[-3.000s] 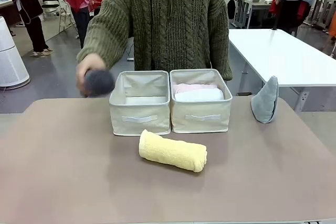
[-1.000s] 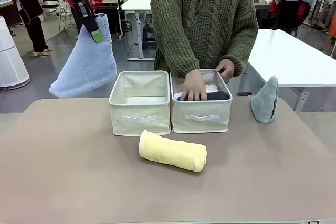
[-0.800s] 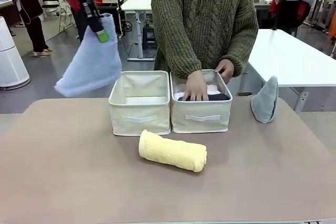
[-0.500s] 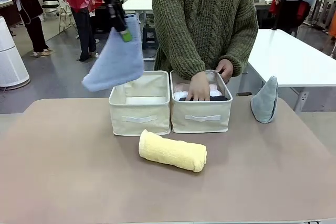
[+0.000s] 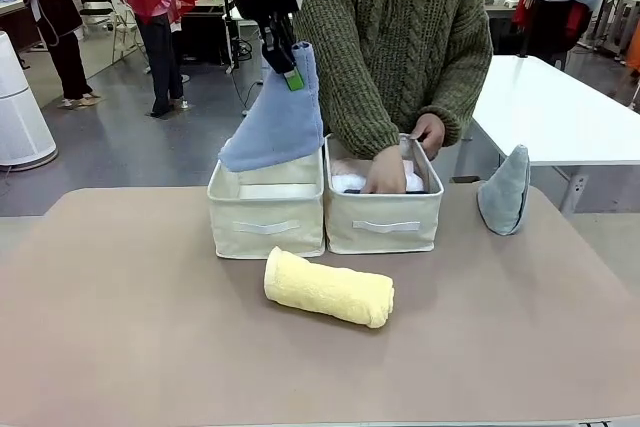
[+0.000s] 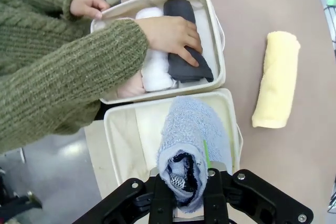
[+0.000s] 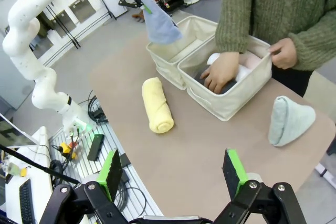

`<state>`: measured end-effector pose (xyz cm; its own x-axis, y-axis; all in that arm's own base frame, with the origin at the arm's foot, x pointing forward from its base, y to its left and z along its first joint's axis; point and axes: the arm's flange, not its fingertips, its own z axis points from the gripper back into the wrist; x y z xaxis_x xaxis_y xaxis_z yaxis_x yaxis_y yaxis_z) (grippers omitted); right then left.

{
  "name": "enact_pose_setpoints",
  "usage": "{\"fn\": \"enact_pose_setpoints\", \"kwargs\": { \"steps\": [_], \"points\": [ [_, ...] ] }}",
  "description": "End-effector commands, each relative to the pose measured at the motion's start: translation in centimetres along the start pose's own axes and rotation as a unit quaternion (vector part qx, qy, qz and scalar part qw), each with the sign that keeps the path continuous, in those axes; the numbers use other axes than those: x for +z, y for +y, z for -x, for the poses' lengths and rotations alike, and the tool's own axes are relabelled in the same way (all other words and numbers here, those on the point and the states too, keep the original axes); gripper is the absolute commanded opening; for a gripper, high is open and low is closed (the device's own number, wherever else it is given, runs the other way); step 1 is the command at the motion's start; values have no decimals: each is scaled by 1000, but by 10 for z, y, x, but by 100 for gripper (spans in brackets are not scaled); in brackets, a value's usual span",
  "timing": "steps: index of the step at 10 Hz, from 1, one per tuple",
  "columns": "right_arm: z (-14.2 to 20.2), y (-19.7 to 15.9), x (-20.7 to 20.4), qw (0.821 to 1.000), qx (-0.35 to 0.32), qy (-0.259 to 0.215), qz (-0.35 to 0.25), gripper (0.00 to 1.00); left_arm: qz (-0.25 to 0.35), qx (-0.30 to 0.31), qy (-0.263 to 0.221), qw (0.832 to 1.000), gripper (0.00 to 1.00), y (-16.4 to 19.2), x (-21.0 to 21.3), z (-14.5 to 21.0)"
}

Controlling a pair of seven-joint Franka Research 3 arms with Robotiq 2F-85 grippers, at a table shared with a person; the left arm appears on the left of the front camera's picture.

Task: Sort the towels based on their folding style.
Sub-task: Pick up one triangle-folded towel and place it in the left Fabric basket.

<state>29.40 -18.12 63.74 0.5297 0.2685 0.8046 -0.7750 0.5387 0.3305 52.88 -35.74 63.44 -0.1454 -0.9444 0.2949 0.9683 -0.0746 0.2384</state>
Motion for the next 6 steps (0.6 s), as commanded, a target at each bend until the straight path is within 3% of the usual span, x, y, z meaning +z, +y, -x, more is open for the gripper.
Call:
{"fn": "enact_pose_setpoints", "kwargs": {
  "steps": [1, 3, 6],
  "points": [
    [0, -1, -1, 1000, 9, -13, -8, 100, 12, -43, -16, 999, 17, 3, -13, 13],
    [0, -1, -1, 1000, 9, -13, -8, 100, 28, -64, -18, 997, 17, -5, -40, 25],
    [0, -1, -1, 1000, 9, -13, -8, 100, 55, -59, 22, 996, 17, -11, -77, 33]
  ]
}}
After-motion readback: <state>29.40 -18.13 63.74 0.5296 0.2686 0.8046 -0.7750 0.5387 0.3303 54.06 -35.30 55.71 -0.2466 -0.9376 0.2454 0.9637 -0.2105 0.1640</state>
